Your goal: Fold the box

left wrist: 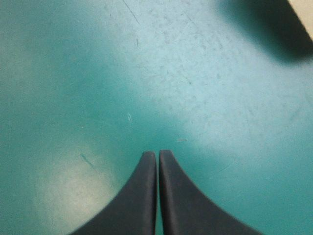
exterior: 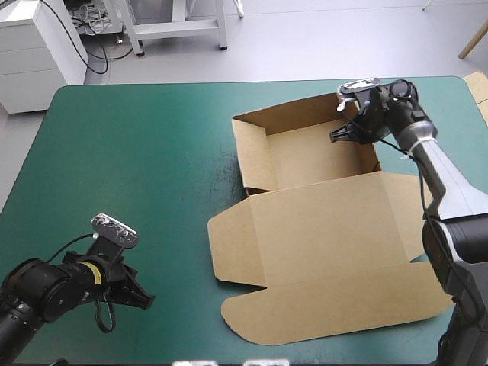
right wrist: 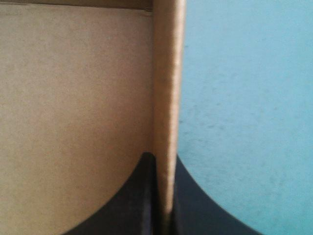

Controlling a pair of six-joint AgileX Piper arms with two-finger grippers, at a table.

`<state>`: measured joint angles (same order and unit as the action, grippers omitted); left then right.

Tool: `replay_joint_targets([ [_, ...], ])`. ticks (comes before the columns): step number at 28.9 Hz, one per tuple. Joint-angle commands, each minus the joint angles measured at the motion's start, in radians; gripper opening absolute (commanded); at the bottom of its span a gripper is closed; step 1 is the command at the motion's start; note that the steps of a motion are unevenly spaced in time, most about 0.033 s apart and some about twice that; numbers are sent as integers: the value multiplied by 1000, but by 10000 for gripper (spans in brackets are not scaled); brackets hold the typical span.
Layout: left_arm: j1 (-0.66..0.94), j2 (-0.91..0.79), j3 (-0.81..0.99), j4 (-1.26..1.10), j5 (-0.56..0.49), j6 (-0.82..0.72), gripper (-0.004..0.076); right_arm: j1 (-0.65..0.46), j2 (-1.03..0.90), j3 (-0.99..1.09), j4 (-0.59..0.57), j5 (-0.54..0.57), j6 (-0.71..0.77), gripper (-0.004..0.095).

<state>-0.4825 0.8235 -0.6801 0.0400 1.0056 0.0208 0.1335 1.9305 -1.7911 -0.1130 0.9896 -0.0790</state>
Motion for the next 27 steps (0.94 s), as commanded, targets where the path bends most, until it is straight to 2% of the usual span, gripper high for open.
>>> replay_joint_targets([
  [1, 2, -7, -24, -3, -33, -9, -8, -113, -87, -28, -40, -54, -11, -21],
  [5, 2, -7, -24, -3, -29, -9, -8, -270, -88, -28, 8, -24, -11, -21],
  [13, 2, -7, -24, -3, -31, -9, -8, -503, -88, -28, 43, -17, 1, -21],
  [19, 2, -7, -24, -3, -36, -9, -8, -596, -88, -28, 86, -26, -1, -21],
  [27, 2, -7, -24, -1, -38, -12, -8, -656, -80, -28, 68, -27, -3, -21],
])
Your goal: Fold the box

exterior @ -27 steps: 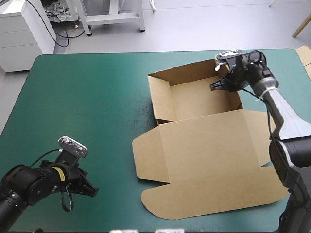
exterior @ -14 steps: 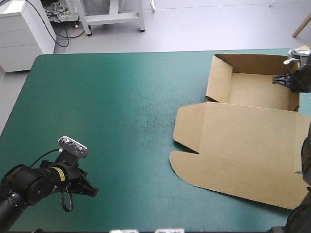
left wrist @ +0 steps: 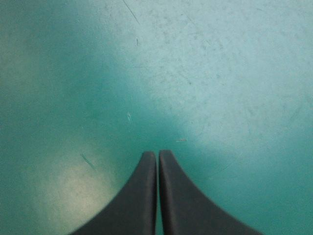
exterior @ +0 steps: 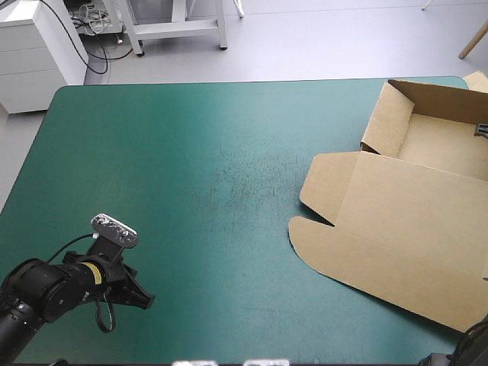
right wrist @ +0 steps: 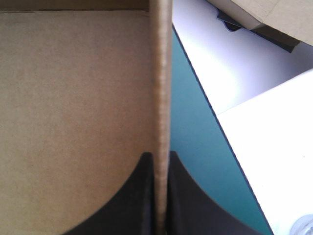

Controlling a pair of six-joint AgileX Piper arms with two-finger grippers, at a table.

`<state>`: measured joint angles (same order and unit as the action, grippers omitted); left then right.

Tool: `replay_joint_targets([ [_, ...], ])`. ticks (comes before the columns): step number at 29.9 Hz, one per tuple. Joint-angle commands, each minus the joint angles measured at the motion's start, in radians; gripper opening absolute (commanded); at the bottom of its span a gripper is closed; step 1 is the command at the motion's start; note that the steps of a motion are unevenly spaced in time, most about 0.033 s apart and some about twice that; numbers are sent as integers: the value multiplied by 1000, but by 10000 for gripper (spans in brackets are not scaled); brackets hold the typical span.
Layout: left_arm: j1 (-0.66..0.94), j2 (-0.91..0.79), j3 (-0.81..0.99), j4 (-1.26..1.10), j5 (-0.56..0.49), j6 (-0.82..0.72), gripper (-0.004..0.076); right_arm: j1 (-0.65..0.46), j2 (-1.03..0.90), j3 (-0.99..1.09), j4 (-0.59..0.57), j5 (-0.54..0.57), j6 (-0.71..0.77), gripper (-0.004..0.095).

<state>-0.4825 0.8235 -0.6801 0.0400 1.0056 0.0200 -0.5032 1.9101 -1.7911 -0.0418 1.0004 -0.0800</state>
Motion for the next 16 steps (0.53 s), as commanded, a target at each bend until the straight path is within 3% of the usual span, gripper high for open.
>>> replay_joint_targets([
  [1, 2, -7, -24, -1, -38, -11, -8, -20, -58, -28, -3, -32, -2, -21],
  [10, 2, -7, -24, -1, -28, -8, -8, -20, -48, -28, -26, -42, -2, -1],
  [13, 2, -7, -24, -1, -28, -8, -8, -20, -48, -28, -33, -47, -2, 98],
  [16, 2, -7, -24, -1, -28, -8, -8, -20, -50, -28, -23, -50, -2, 282],
])
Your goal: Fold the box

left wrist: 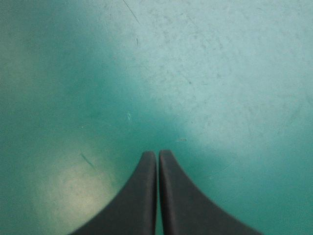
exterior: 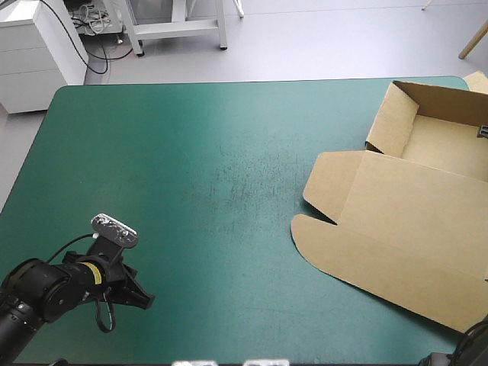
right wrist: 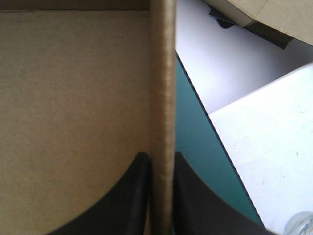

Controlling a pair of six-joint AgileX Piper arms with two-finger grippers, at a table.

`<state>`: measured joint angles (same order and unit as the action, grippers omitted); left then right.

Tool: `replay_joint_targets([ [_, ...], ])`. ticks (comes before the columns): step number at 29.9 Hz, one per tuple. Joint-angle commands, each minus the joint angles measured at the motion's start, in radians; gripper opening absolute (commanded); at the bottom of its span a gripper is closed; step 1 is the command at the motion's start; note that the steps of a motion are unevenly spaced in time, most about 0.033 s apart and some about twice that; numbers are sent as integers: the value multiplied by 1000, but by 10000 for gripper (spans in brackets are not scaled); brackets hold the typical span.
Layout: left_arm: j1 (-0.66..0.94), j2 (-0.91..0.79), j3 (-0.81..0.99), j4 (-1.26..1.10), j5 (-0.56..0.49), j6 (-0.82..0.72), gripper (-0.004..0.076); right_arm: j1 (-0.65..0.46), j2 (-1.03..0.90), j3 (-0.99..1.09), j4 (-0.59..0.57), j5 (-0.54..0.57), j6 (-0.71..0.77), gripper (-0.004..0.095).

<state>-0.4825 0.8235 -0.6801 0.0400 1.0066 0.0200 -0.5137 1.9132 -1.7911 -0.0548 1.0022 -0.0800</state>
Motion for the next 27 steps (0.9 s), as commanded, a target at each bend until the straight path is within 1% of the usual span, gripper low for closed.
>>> replay_joint_targets([
  [1, 2, -7, -24, -1, -29, -8, -8, -9, -55, -28, -8, -52, -2, 354],
  [4, 2, -7, -24, -1, -28, -8, -8, -9, -63, -28, -6, -49, 3, 527],
  [6, 2, -7, -24, -1, -23, -8, -8, -9, -75, -28, -6, -43, 3, 591],
  [10, 2, -7, -24, -1, -23, -8, -8, -9, -109, -28, -4, -37, 3, 597],
  [14, 2, -7, -24, -1, -23, -8, -8, -9, -149, -28, 29, -37, -5, 591],
  [16, 2, -7, -24, -1, -23, -8, -8, -9, -172, -28, 55, -30, -7, 561],
  [18, 2, -7, -24, -1, -25, -8, -8, -7, -191, -28, 84, -23, -18, 510],
  [21, 2, -7, -24, -3, -25, -8, -8, -7, -217, -28, 165, -8, -57, 399],
  [24, 2, -7, -24, -10, -19, -12, -8, -7, -243, -28, 246, 18, -90, 247],
  [27, 2, -7, -24, -8, -14, -12, -8, -5, -263, -28, 353, 68, -157, 67],
])
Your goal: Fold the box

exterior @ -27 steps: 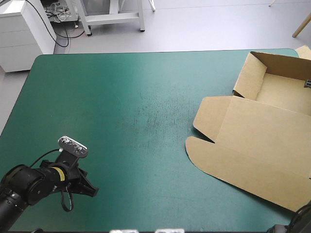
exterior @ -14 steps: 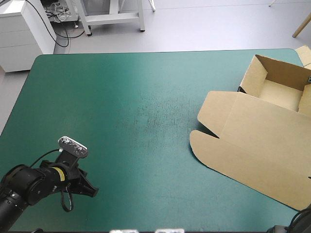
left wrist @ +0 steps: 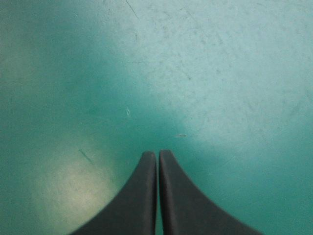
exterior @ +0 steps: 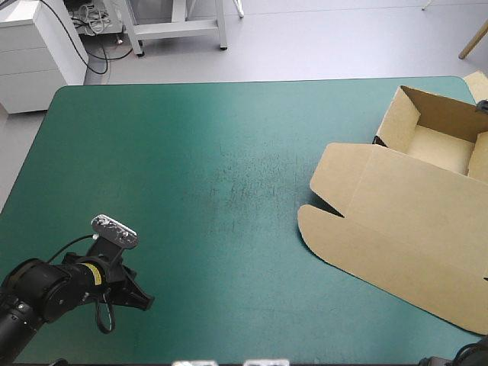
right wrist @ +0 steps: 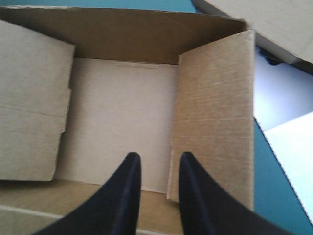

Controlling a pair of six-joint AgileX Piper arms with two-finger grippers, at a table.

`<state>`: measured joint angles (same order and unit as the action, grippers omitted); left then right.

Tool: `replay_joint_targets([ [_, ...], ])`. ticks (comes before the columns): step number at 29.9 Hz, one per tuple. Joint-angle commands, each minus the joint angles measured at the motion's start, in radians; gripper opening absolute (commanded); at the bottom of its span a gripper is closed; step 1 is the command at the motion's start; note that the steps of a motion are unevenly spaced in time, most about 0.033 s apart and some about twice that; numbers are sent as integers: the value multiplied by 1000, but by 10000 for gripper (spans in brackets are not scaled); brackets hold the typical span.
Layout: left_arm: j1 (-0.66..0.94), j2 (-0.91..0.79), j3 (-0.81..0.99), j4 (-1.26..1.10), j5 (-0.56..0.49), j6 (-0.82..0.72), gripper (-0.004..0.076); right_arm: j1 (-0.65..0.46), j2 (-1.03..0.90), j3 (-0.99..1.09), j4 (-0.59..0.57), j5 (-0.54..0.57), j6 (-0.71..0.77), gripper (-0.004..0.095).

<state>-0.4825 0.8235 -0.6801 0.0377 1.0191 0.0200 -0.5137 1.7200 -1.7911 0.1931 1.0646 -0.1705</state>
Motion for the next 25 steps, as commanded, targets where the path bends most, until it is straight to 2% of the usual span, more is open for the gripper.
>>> replay_joint_targets([
  [1, 2, -7, -24, -6, -27, -12, -8, -5, -77, -28, 152, 28, -97, -5],
  [4, 2, -7, -24, -8, -24, -12, -8, 7, -98, -28, 246, 71, -146, -10],
  [6, 2, -7, -24, -12, -22, -12, -8, 41, -111, -28, 246, 84, -156, -10],
  [9, 2, -7, -24, -38, -24, -12, -8, 115, -131, -28, 202, 96, -154, -10],
  [15, 2, -7, -24, -63, -68, -12, -8, 337, -170, 29, 63, 101, -123, -10],
  [20, 2, -7, -24, -63, -120, -12, -8, 496, -242, 174, -51, 8, -43, -10],
  [25, 2, -12, -24, -59, -126, -12, -8, 590, -346, 345, -56, -86, -26, -10],
])
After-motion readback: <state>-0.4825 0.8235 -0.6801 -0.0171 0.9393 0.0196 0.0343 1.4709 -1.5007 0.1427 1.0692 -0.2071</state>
